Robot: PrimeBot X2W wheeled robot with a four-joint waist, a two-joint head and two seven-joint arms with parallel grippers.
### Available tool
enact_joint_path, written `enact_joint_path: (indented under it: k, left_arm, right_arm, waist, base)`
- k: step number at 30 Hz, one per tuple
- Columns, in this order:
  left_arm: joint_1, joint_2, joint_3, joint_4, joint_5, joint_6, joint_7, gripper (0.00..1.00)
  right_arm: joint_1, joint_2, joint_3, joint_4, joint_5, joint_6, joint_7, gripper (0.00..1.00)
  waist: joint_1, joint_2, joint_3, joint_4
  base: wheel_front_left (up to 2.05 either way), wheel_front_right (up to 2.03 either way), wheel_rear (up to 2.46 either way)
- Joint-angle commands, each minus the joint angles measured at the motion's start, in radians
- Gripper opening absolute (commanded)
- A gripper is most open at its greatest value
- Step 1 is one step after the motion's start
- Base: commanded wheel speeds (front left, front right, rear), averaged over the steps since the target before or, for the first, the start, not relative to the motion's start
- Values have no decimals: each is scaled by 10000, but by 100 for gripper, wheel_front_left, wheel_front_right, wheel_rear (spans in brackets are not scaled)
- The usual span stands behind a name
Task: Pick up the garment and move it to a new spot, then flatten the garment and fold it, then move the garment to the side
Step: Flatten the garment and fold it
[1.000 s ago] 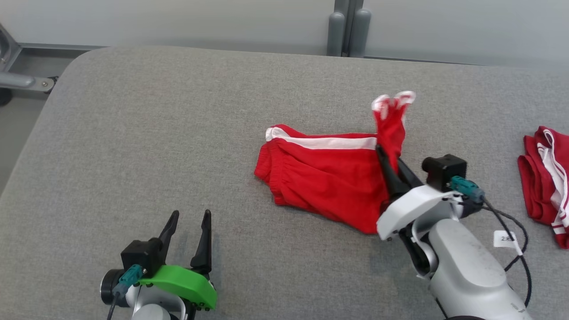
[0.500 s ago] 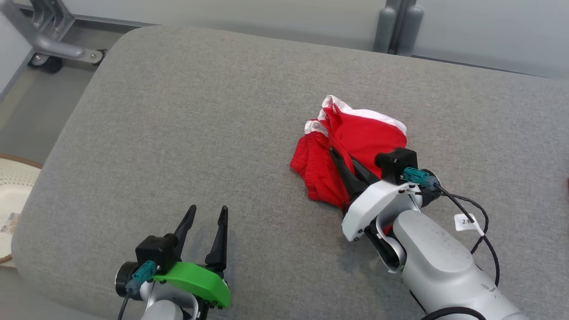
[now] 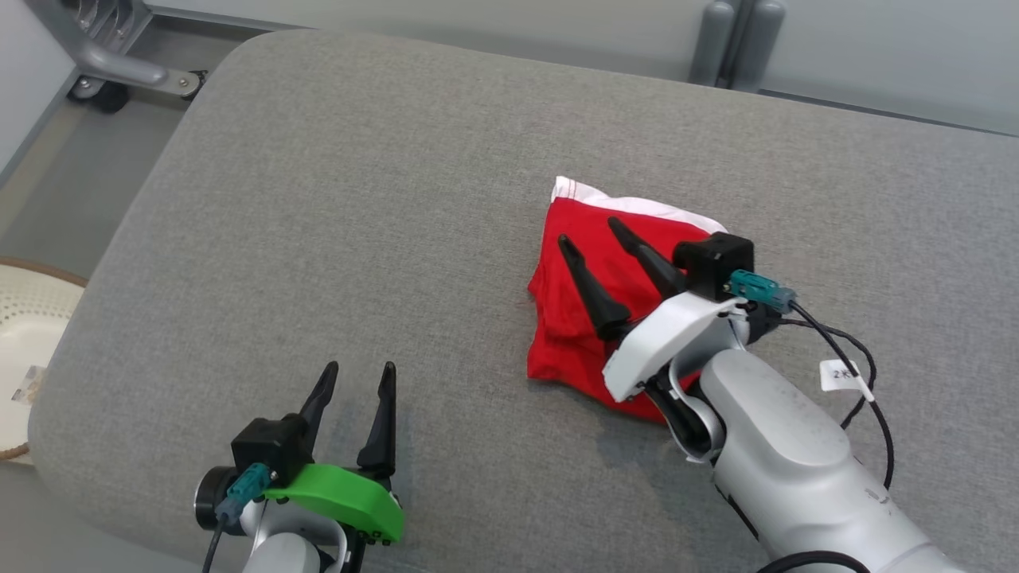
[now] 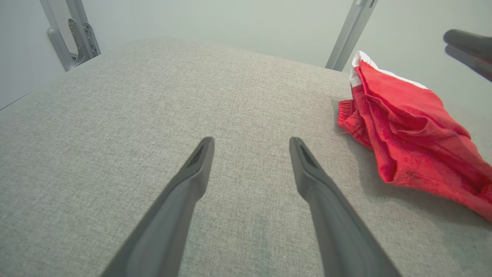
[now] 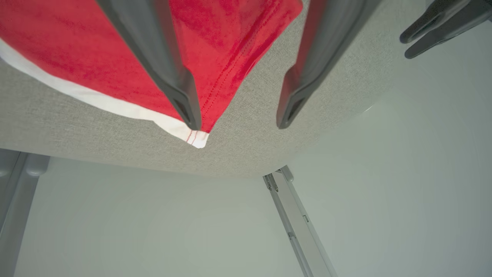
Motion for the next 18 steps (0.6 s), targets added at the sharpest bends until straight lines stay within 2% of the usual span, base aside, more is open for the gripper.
enact_joint_path:
  k: [1, 11, 18]
  left_arm:
    - [-104, 30, 177, -92, 158, 67, 10, 100]
    - [243, 28, 1085, -541, 904, 242, 10, 100]
    - [546, 39, 1966, -796, 1774, 158, 10, 100]
  right_arm:
    - [334, -59, -513, -225, -374, -15, -18, 100]
    - [1970, -45, -3545, -1317, -2401, -14, -18, 100]
    - [3527, -38, -5464, -2491, -3705, -14, -19, 100]
  waist:
    - [0, 0, -188, -438]
    - [0, 0, -461, -1727]
    - [0, 0, -674, -2642]
  base:
    - [0, 0, 0]
    - [0, 0, 0]
    - [0, 0, 0]
